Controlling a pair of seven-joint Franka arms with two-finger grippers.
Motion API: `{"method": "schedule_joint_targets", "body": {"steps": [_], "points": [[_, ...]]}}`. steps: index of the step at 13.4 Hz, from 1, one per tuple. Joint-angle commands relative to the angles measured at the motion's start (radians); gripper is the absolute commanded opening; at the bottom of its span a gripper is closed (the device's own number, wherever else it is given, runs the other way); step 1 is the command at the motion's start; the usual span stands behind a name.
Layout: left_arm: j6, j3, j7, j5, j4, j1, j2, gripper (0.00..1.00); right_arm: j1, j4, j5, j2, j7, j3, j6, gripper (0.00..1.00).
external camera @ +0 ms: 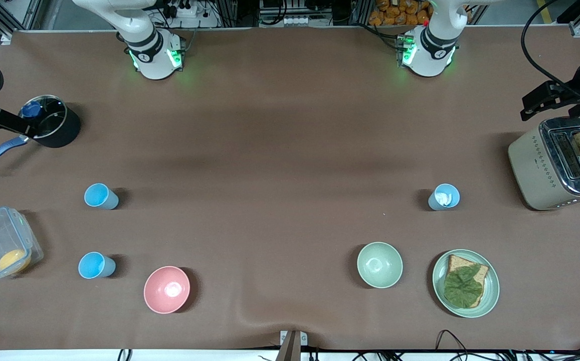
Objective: Stack blue cups with both arms
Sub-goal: 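Reach the left gripper toward the tissue-filled blue cup by the toaster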
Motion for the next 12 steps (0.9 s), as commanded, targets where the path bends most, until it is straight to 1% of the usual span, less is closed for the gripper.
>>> {"method": "schedule_joint_targets", "body": {"steps": [1, 4, 8, 9, 10, 12], "points": [[-0.014, 0.005, 0.007, -0.024, 0.000, 0.006, -0.005, 1.00, -0.006, -0.004, -0.011, -0.009, 0.009, 0.007, -0.007, 1.00], [-0.014, 0.005, 0.014, -0.022, 0.003, 0.027, 0.033, 1.00, -0.008, -0.006, -0.011, -0.006, 0.007, 0.005, -0.007, 1.00], [0.003, 0.005, 0.015, -0.024, -0.023, 0.038, 0.142, 1.00, -0.006, -0.006, -0.011, -0.006, 0.007, 0.005, -0.007, 1.00], [0.045, 0.005, 0.015, -0.024, -0.047, 0.038, 0.165, 1.00, -0.006, -0.006, -0.011, -0.004, 0.007, 0.005, -0.007, 1.00], [0.111, 0.003, 0.014, -0.022, -0.096, 0.037, 0.168, 1.00, -0.008, -0.006, -0.011, -0.004, 0.007, 0.005, -0.007, 1.00], [0.289, 0.002, 0.007, -0.022, -0.246, 0.038, 0.167, 1.00, -0.009, -0.006, -0.013, -0.002, 0.007, 0.005, -0.005, 1.00]]}}
